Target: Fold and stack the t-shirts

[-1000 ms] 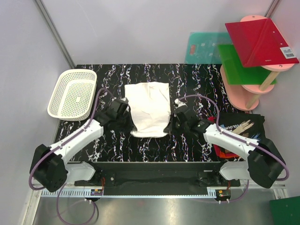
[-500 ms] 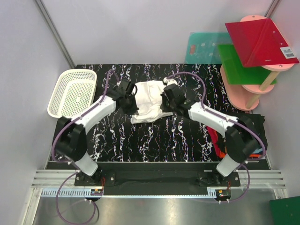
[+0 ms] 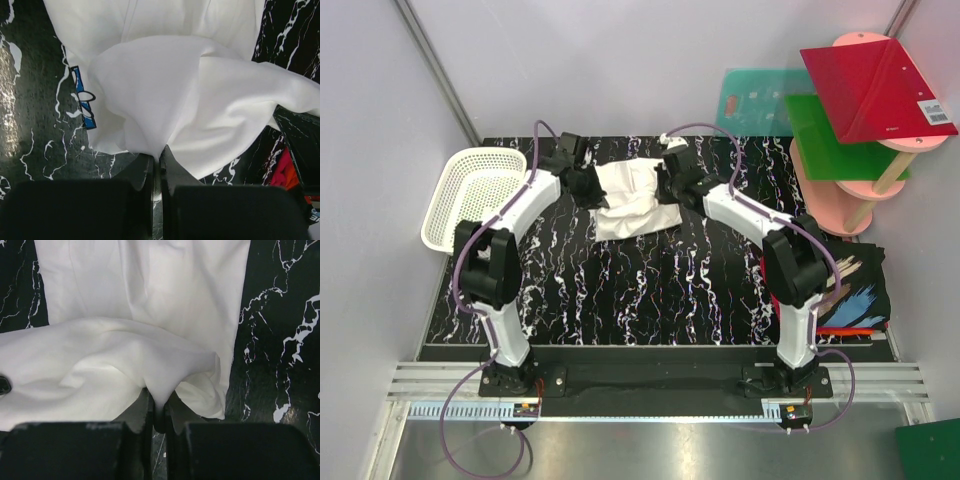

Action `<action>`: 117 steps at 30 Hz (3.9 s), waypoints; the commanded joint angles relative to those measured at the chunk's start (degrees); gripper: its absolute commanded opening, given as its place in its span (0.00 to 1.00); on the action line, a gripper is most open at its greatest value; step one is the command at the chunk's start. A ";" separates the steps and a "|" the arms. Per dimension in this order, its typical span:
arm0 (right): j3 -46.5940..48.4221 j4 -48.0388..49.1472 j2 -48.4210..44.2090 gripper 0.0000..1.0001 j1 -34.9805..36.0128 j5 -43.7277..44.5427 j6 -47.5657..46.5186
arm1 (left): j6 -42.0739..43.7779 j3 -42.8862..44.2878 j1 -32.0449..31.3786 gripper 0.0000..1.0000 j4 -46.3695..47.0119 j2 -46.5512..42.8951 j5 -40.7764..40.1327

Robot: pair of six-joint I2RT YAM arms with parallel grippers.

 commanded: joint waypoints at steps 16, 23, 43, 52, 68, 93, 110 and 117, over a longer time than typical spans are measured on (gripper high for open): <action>43.95 5.65 31.59 0.42 -4.52 -11.56 -5.12 | 0.36 -0.66 6.93 0.99 7.17 0.33 2.20; 61.64 5.56 43.73 0.66 -5.04 -3.75 -3.62 | 1.42 -10.69 6.31 0.99 10.70 -9.35 0.80; 11.55 23.84 6.39 0.81 -5.05 5.76 -7.13 | 3.70 -12.10 -7.82 0.00 11.57 -10.94 5.80; 9.97 20.68 3.48 0.82 -5.04 1.45 -5.82 | 2.38 -14.83 -10.56 0.00 10.35 -7.35 -2.28; 2.23 21.47 -1.09 0.82 -5.05 0.40 -5.47 | 1.15 8.10 -4.68 0.00 7.45 12.26 -9.95; -2.60 21.56 -1.71 0.69 -4.96 -14.01 -1.86 | 0.79 39.16 2.97 0.00 8.14 33.81 -0.80; 13.11 16.99 14.54 0.00 -5.05 -18.86 2.18 | 2.21 18.82 3.41 0.00 16.24 19.98 -3.43; 48.23 -8.34 38.14 0.00 -8.29 -10.52 6.57 | 0.72 32.45 4.03 0.00 8.77 31.23 -5.10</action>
